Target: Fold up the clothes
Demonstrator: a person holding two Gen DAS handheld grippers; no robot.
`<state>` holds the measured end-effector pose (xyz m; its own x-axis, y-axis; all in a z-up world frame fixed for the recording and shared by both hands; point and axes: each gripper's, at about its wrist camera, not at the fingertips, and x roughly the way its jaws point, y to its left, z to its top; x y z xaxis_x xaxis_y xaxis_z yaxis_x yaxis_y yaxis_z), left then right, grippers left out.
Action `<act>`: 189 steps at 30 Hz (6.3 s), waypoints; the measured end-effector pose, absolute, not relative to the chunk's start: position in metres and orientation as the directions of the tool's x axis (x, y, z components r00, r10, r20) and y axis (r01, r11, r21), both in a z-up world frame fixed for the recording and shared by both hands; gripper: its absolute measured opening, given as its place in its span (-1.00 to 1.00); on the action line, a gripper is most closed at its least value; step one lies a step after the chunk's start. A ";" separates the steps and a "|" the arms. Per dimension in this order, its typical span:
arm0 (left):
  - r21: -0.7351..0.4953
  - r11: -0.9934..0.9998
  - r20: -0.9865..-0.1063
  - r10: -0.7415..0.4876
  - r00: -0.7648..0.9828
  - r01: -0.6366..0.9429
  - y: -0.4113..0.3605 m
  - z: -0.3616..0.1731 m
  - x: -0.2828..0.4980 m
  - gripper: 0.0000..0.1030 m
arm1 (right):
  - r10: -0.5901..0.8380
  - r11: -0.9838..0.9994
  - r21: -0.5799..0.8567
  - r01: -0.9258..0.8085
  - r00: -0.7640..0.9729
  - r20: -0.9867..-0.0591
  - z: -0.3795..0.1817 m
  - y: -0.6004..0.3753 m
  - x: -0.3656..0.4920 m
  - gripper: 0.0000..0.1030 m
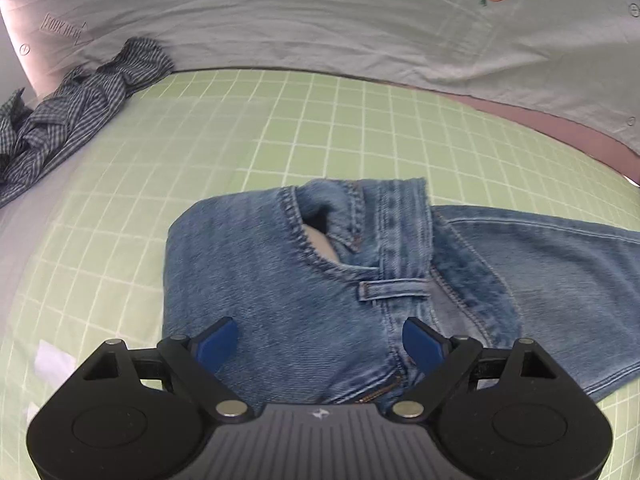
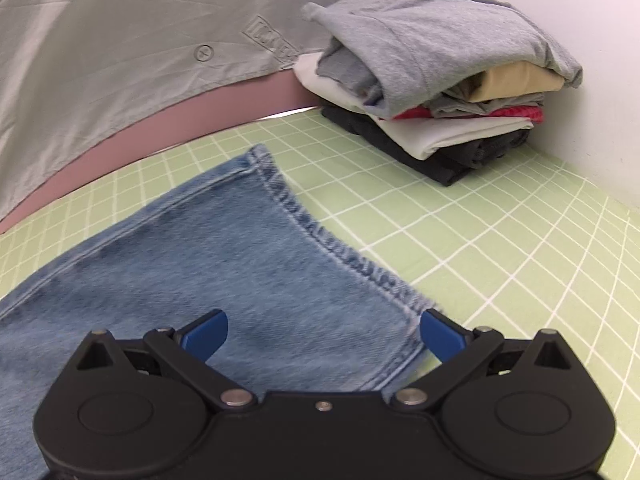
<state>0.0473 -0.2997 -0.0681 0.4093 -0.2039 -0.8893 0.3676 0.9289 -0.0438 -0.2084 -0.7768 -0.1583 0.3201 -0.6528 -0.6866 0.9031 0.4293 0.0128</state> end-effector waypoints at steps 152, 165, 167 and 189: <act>-0.540 0.817 -0.734 -0.575 0.362 0.204 -0.300 -0.004 0.056 -0.74 | -0.305 0.632 0.231 0.740 0.511 -0.804 -0.129 -0.625 -0.158 1.00; -0.678 0.735 -0.732 -0.676 -0.078 -0.010 -0.392 -0.131 0.057 -0.91 | -0.309 0.610 0.249 0.753 0.515 -0.800 -0.127 -0.631 -0.167 1.00; -0.684 0.729 -0.729 -0.681 -0.076 0.025 -0.395 -0.124 0.058 -0.78 | -0.309 0.608 0.253 0.753 0.518 -0.798 -0.126 -0.632 -0.167 1.00; -0.773 0.565 -0.630 -0.740 0.235 -0.290 -0.246 -0.093 0.090 0.77 | 0.284 0.386 0.831 0.402 0.805 -0.521 -0.155 -0.607 -0.062 0.17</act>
